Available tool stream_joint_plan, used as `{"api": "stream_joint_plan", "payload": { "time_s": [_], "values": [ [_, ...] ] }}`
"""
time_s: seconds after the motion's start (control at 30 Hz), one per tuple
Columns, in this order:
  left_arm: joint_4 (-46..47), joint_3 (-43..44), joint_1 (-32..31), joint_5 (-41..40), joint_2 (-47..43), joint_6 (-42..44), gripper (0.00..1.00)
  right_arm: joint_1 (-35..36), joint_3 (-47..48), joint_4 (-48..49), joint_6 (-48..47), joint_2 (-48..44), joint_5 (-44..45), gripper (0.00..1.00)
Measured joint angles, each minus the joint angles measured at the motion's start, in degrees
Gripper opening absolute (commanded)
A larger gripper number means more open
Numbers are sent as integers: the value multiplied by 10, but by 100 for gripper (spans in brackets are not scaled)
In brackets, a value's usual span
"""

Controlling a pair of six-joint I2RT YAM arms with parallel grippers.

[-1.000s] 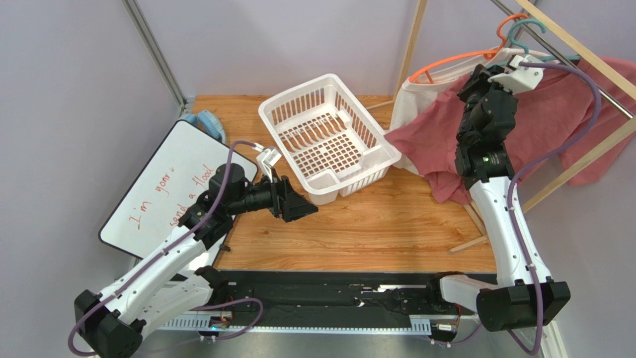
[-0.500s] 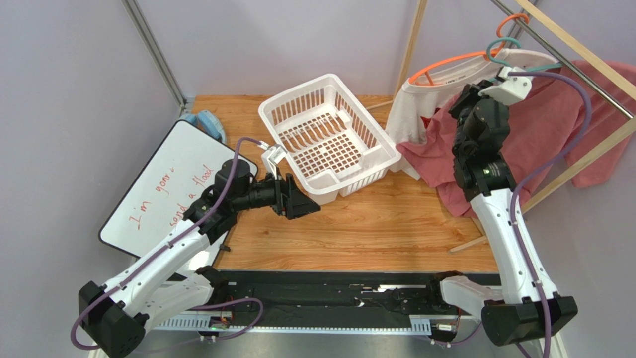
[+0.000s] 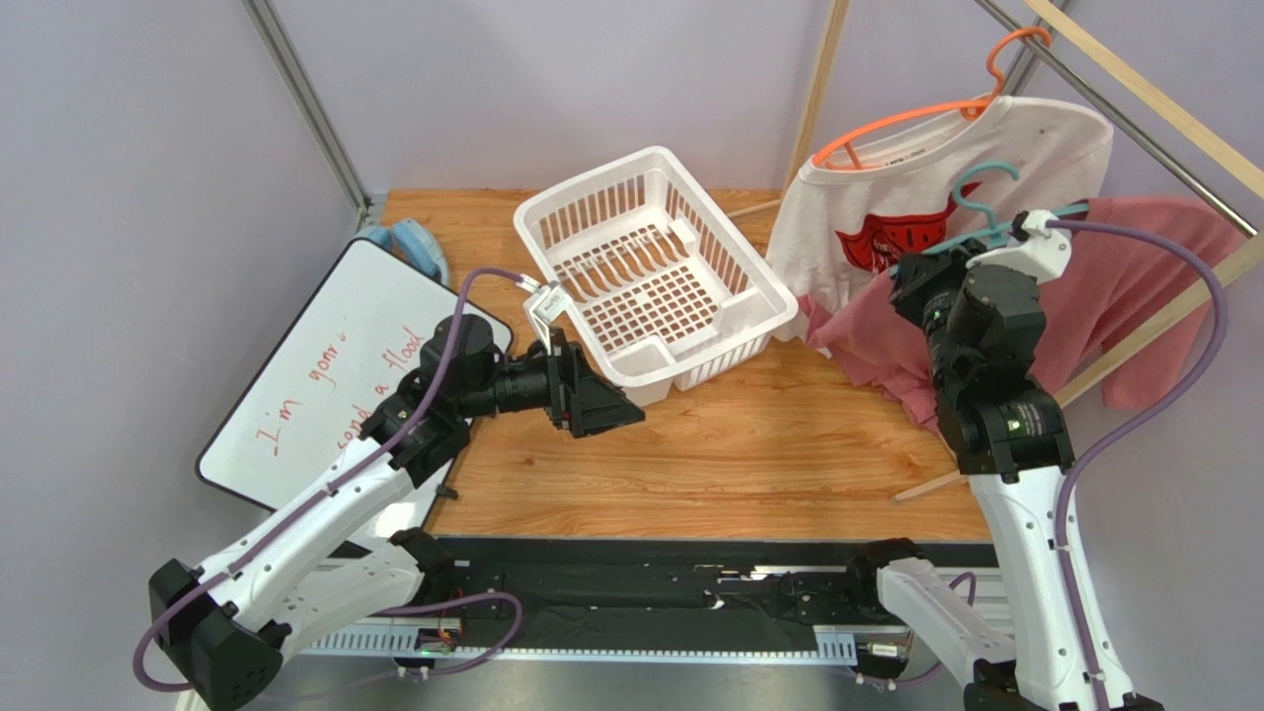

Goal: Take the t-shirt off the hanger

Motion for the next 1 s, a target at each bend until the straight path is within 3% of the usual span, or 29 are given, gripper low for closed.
{"api": "stream_joint_plan", "payload": {
  "time_s": [0.3, 0.5, 0.7, 0.87, 1.0],
  "values": [
    [17, 2, -106, -46, -21, 8, 85, -1, -45, -129, 38, -35, -248, 0],
    [14, 31, -200, -122, 6, 41, 85, 0, -165, -65, 128, -128, -452, 0],
    [7, 91, -307, -262, 88, 98, 86, 0, -260, 56, 272, -167, -528, 0],
    [17, 103, -344, -363, 140, 122, 86, 1, -258, 104, 367, -157, -545, 0],
    [29, 105, -351, -415, 180, 133, 85, 25, -212, 95, 387, -152, -537, 0]
  ]
}}
